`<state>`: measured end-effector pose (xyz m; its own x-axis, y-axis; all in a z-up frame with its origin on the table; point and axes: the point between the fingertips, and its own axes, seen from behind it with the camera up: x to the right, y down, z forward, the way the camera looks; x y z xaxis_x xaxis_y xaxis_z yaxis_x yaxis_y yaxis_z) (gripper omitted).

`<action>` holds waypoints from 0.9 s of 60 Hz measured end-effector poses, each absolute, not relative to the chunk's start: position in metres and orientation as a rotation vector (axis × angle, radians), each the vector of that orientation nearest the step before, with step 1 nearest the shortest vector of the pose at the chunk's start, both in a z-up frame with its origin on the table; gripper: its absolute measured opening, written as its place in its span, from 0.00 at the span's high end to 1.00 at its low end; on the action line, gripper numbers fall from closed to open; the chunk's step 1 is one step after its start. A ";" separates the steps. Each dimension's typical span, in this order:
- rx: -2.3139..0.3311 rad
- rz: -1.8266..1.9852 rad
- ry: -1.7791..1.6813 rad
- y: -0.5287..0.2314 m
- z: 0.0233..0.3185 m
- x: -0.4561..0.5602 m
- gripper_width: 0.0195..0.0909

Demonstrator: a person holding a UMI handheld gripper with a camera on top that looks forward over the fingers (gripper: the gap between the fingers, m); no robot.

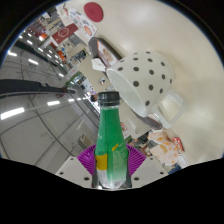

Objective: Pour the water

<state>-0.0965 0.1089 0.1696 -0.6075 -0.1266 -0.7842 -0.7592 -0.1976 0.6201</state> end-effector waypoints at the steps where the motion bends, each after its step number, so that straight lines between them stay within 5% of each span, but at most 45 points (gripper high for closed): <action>1: -1.008 1.873 1.635 0.104 0.173 -0.092 0.74; 18: -0.969 2.022 1.603 0.113 0.191 -0.095 0.74; 24: -1.132 1.979 1.304 0.085 0.235 -0.096 0.74; 31: -1.353 1.660 0.762 0.066 0.294 -0.063 0.74; 38: -1.567 0.977 0.301 0.091 0.297 0.017 0.74; 47: -1.622 0.222 -0.095 0.114 0.251 0.142 0.74; 54: -1.719 0.034 -0.189 0.118 0.174 0.195 0.74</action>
